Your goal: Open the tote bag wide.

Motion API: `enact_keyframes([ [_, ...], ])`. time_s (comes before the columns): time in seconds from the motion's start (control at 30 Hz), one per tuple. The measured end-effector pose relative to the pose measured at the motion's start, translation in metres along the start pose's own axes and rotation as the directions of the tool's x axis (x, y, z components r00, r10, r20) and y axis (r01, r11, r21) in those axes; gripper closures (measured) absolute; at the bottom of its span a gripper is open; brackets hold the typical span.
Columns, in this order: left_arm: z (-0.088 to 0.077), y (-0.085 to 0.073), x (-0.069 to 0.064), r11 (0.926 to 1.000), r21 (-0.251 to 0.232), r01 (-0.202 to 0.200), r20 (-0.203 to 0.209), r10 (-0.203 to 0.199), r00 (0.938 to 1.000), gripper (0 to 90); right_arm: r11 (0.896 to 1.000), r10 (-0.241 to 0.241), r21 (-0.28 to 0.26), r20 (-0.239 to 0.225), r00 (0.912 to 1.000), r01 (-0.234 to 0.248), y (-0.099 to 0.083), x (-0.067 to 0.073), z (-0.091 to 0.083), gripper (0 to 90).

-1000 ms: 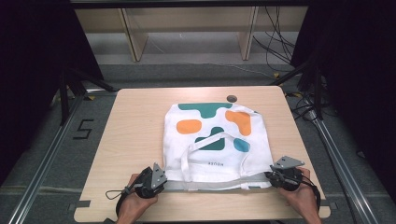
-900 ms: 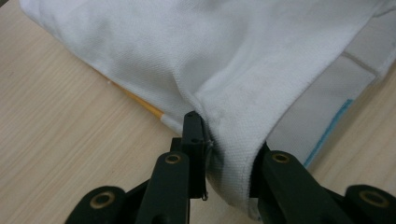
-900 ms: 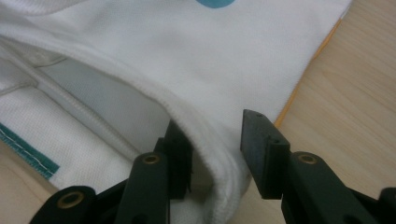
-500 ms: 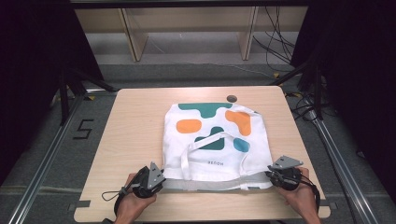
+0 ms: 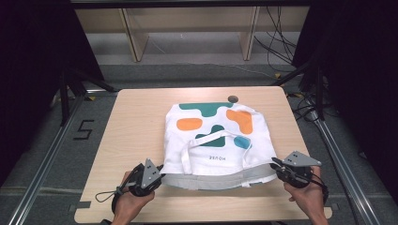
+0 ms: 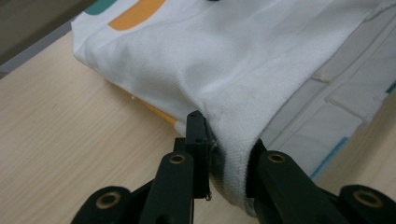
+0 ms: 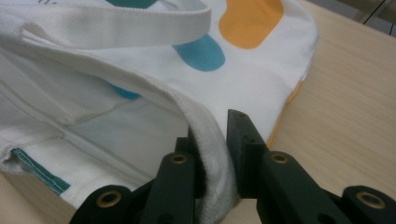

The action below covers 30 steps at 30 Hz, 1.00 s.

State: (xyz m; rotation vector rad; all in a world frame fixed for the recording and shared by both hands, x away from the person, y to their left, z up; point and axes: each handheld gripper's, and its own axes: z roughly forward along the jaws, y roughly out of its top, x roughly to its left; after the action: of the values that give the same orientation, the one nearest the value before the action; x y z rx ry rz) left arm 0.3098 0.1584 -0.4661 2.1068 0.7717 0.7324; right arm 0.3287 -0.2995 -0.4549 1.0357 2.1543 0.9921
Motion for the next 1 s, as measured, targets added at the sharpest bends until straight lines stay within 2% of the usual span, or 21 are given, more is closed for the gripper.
enact_keyframes([
  [0.03,-0.002,0.003,0.001,0.9999,-0.001,-0.012,-0.008,0.012,0.9999,80.3,1.0,0.003,-0.012,-0.002,1.0,-0.003,0.002,-0.001,-0.001,80.4],
  [0.1,-0.004,0.008,0.001,0.9994,-0.034,-0.003,-0.015,0.002,0.9999,80.8,0.999,0.016,-0.032,-0.002,0.9999,-0.016,0.004,-0.003,-0.003,80.4],
  [0.13,-0.006,0.012,0.002,0.9991,-0.039,-0.018,-0.023,0.017,0.9996,81.2,0.999,0.01,-0.045,-0.002,1.0,-0.01,0.005,-0.004,-0.003,80.5],
  [0.17,-0.007,0.014,0.002,0.9987,-0.048,-0.019,-0.027,0.018,0.9995,81.7,0.999,0.03,-0.041,-0.007,0.9995,-0.03,0.006,-0.003,-0.005,80.5],
  [0.2,-0.008,0.016,0.003,0.998,-0.055,-0.03,-0.034,0.028,0.999,81.9,0.998,0.014,-0.054,-0.005,0.9999,-0.014,0.008,-0.006,-0.006,80.5],
  [0.23,-0.01,0.019,0.004,0.9975,-0.055,-0.044,-0.034,0.042,0.9986,82.0,0.997,0.06,-0.049,-0.01,0.9981,-0.061,0.009,-0.003,-0.008,80.6],
  [0.3,-0.011,0.023,0.004,0.9972,-0.067,-0.033,-0.038,0.03,0.9988,82.3,0.996,0.068,-0.055,-0.013,0.9976,-0.069,0.012,-0.005,-0.011,80.7],
  [0.33,-0.013,0.025,0.005,0.9966,-0.073,-0.039,-0.038,0.036,0.9986,82.4,0.996,0.024,-0.088,0.004,0.9997,-0.024,0.015,-0.009,-0.011,80.7],
  [0.37,-0.013,0.026,0.006,0.9959,-0.083,-0.036,-0.042,0.033,0.9986,82.6,0.995,0.037,-0.09,0.007,0.9993,-0.037,0.017,-0.008,-0.012,80.8],
  [0.43,-0.017,0.031,0.008,0.9949,-0.095,-0.033,-0.045,0.029,0.9985,82.8,0.994,0.018,-0.108,0.008,0.9998,-0.017,0.022,-0.011,-0.014,81.0],
  [0.47,-0.018,0.032,0.009,0.9939,-0.101,-0.044,-0.058,0.038,0.9976,82.9,0.993,0.037,-0.108,0.006,0.9993,-0.036,0.025,-0.009,-0.016,81.0],
  [0.53,-0.021,0.037,0.011,0.9922,-0.109,-0.06,-0.072,0.053,0.996,83.1,0.993,0.021,-0.115,-0.001,0.9998,-0.021,0.03,-0.009,-0.017,81.2],
  [0.57,-0.021,0.039,0.013,0.9902,-0.121,-0.069,-0.065,0.061,0.996,83.2,0.994,0.041,-0.101,-0.006,0.9991,-0.042,0.033,-0.007,-0.019,81.3],
  [0.63,-0.023,0.046,0.017,0.9874,-0.145,-0.063,-0.073,0.053,0.9959,83.5,0.992,0.024,-0.121,-0.002,0.9997,-0.024,0.038,-0.008,-0.02,81.4],
  [0.67,-0.024,0.048,0.019,0.9861,-0.15,-0.072,-0.077,0.061,0.9952,83.6,0.99,-0.013,-0.142,0.011,0.9999,0.014,0.042,-0.012,-0.021,81.5],
  [0.7,-0.026,0.051,0.021,0.9848,-0.156,-0.075,-0.08,0.063,0.9948,83.7,0.99,-0.001,-0.144,0.008,1.0,0.002,0.044,-0.011,-0.022,81.6],
  [0.77,-0.029,0.058,0.024,0.9818,-0.181,-0.058,-0.064,0.047,0.9969,83.8,0.989,0.006,-0.148,0.005,1.0,-0.005,0.049,-0.014,-0.025,81.8],
  [0.8,-0.031,0.062,0.025,0.9795,-0.192,-0.06,-0.062,0.049,0.9969,83.9,0.989,0.022,-0.148,0.0,0.9998,-0.022,0.052,-0.014,-0.027,81.9],
  [0.87,-0.035,0.07,0.027,0.9751,-0.209,-0.074,-0.067,0.061,0.9959,84.1,0.985,0.011,-0.173,0.003,0.9999,-0.01,0.057,-0.018,-0.03,82.3],
  [0.93,-0.039,0.076,0.032,0.967,-0.255,-0.001,-0.009,-0.002,1.0,84.0,0.982,0.012,-0.19,0.004,0.9999,-0.011,0.062,-0.019,-0.033,82.6],
  [1.0,-0.041,0.08,0.034,0.9658,-0.259,-0.014,-0.033,0.005,0.9995,84.2,0.978,-0.004,-0.209,0.009,1.0,0.006,0.067,-0.021,-0.036,82.8],
])
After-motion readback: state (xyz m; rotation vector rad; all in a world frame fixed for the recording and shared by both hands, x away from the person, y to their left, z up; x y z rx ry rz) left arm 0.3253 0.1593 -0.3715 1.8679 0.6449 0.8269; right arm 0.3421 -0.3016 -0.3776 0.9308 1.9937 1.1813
